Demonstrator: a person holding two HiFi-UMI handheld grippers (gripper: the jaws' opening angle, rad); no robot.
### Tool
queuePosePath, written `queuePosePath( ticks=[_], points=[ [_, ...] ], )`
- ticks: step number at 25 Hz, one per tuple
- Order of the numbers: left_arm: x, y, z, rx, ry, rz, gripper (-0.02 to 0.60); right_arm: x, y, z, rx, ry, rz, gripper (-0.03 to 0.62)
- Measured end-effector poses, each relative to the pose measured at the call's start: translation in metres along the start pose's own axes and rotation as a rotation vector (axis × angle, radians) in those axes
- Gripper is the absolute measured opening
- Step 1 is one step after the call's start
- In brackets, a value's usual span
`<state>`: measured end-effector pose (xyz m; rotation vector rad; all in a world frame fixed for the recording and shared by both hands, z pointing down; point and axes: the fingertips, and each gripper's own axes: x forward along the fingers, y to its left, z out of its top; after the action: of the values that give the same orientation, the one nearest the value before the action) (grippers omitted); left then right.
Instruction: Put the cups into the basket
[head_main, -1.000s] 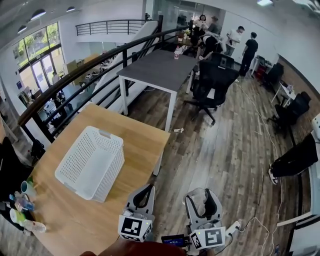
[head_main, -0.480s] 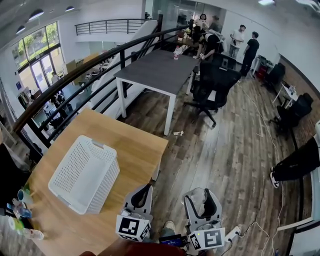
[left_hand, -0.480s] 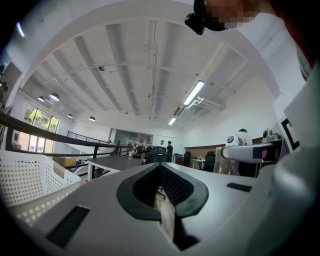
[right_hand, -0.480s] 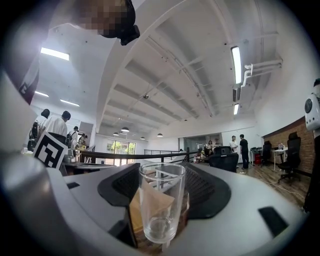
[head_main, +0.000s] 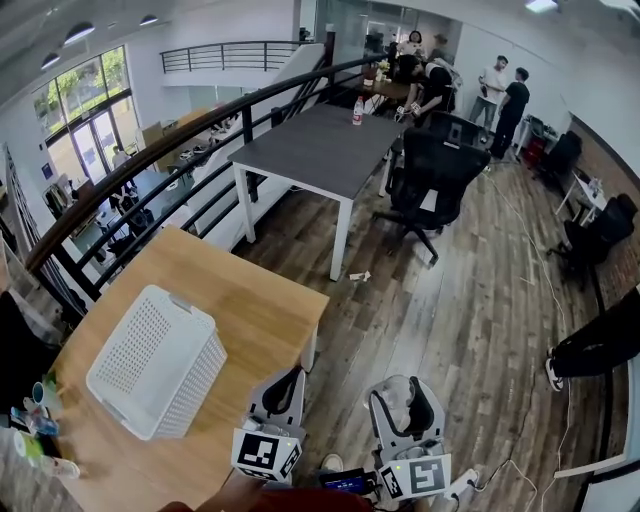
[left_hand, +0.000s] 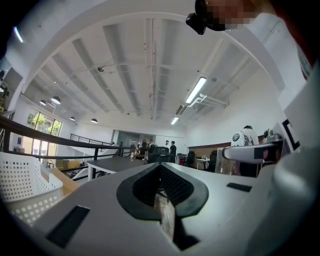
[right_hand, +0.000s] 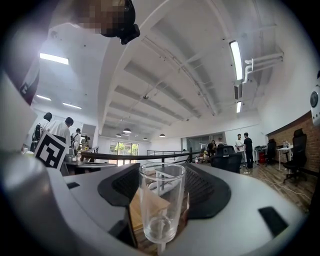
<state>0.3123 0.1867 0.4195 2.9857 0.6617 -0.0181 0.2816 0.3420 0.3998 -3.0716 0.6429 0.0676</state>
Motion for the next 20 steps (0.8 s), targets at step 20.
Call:
queuePosePath(
  ticks=[20],
  points=[
    [-0.03, 0.073, 0.007, 0.03, -0.019, 0.338, 0.006, 0.087, 0.047, -0.009, 0.026, -0.011, 0.331, 0.276]
  ],
)
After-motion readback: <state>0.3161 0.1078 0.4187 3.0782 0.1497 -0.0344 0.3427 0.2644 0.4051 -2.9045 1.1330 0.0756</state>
